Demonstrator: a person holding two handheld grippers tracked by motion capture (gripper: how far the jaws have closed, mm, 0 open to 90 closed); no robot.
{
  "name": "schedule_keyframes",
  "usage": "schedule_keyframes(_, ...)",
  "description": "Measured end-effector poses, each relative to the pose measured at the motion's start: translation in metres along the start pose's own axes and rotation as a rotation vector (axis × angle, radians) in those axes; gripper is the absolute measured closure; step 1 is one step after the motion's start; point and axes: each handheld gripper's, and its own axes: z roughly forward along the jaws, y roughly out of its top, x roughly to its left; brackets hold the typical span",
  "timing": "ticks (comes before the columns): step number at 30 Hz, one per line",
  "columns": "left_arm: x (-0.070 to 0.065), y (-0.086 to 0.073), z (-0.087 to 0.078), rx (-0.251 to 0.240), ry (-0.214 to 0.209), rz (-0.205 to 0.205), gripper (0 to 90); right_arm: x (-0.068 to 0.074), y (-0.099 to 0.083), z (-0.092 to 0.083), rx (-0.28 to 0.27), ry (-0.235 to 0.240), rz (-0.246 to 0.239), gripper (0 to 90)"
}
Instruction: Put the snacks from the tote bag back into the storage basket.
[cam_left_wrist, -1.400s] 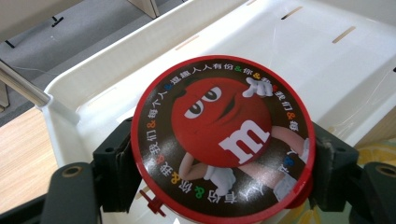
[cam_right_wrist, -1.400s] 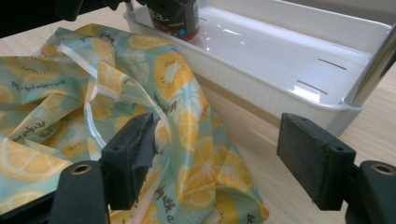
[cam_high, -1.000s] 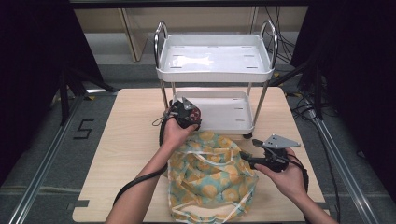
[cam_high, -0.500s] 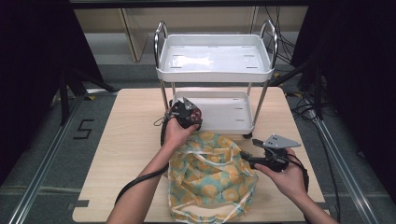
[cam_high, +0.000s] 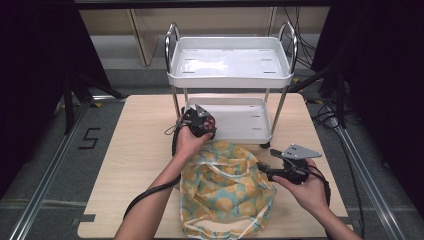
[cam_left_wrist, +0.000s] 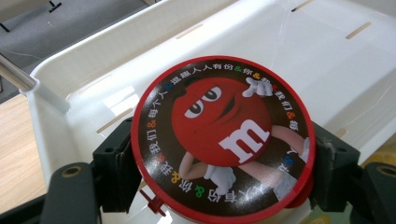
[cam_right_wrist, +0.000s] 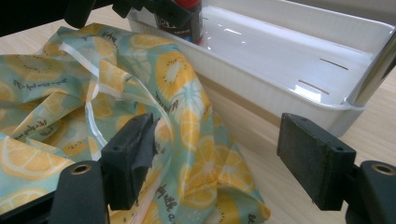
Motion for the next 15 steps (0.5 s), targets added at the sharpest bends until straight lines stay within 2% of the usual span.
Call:
schedule_keyframes(3, 0.0003, 0.0014, -0.0017, 0.027, 0.004, -0.001, 24.7, -0.0001, -0.0001, -0.0002, 0.004, 0.002, -0.002, 28.7)
schedule_keyframes(4, 0.0003, 0.0016, -0.0016, 0.027, 0.005, -0.004, 24.7, -0.0002, -0.0001, -0.0001, 0.003, 0.001, -0.002, 28.6)
schedule_keyframes(5, 0.0004, 0.0008, 0.0007, 0.005, -0.001, -0.012, 24.6, 0.0000, 0.0000, -0.0001, 0.000, 0.000, 0.000, 28.6)
schedule_keyframes(6, 0.0006, 0.0011, 0.0007, 0.006, 0.003, -0.011, 24.6, -0.0001, 0.0001, -0.0002, 0.000, 0.000, -0.001, 28.6)
schedule_keyframes(7, 0.0005, 0.0023, -0.0014, 0.027, 0.010, -0.001, 24.5, -0.0002, 0.0001, -0.0003, 0.000, 0.000, -0.003, 28.5)
schedule_keyframes(9, -0.0002, 0.0028, -0.0015, 0.028, 0.008, -0.009, 24.3, 0.0002, 0.0000, -0.0003, 0.006, 0.004, -0.003, 28.4)
schedule_keyframes(11, -0.0014, 0.0024, 0.0009, 0.004, -0.003, -0.026, 23.4, 0.0003, -0.0001, -0.0003, 0.009, 0.006, -0.004, 28.2)
schedule_keyframes(12, -0.0023, 0.0036, -0.0009, 0.016, 0.006, -0.019, 22.7, 0.0005, 0.0001, -0.0005, 0.013, 0.008, -0.001, 28.1)
schedule_keyframes(14, -0.0040, 0.0047, -0.0001, -0.017, 0.007, -0.025, 21.7, 0.0005, 0.0002, -0.0007, 0.015, 0.007, 0.001, 28.0)
schedule_keyframes(15, -0.0031, 0.0070, -0.0037, 0.007, 0.019, 0.002, 21.3, 0.0006, 0.0003, -0.0008, 0.016, 0.008, 0.002, 27.9)
